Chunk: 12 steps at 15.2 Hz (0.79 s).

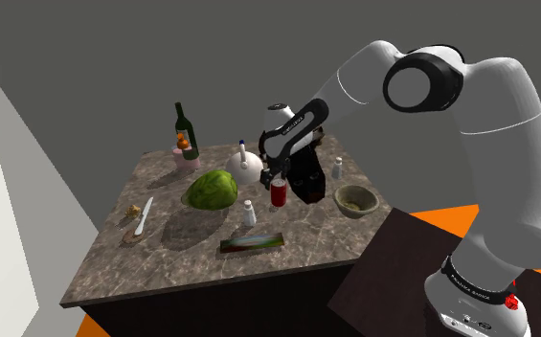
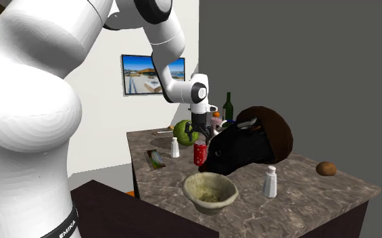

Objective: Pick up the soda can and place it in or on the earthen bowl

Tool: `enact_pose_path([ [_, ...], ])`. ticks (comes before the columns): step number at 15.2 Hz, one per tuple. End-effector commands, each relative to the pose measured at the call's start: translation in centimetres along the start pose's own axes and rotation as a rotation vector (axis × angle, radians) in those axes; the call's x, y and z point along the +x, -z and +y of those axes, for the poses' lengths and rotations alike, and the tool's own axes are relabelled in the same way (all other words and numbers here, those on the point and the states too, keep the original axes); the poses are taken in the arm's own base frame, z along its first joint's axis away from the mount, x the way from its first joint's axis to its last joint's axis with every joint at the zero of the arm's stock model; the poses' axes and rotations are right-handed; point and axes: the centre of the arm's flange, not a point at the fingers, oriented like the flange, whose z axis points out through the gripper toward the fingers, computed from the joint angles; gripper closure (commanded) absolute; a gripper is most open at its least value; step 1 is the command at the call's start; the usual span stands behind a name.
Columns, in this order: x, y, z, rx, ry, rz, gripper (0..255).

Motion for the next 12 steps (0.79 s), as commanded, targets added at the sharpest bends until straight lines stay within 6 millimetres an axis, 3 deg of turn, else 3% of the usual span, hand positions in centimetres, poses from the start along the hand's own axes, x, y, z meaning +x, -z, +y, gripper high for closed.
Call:
enact_pose_path([
  [1, -0.67, -1.9, 0.97, -0.005, -0.01, -0.03, 0],
  [8, -0.67, -1.9, 0.97, -0.005, -0.01, -0.03, 0],
  [9, -0.96, -1.83, 0.91, -0.005, -0.011, -0.03, 255],
  [12, -1.59, -2.69, 0.74, -0.005, -0.01, -0.029, 255],
])
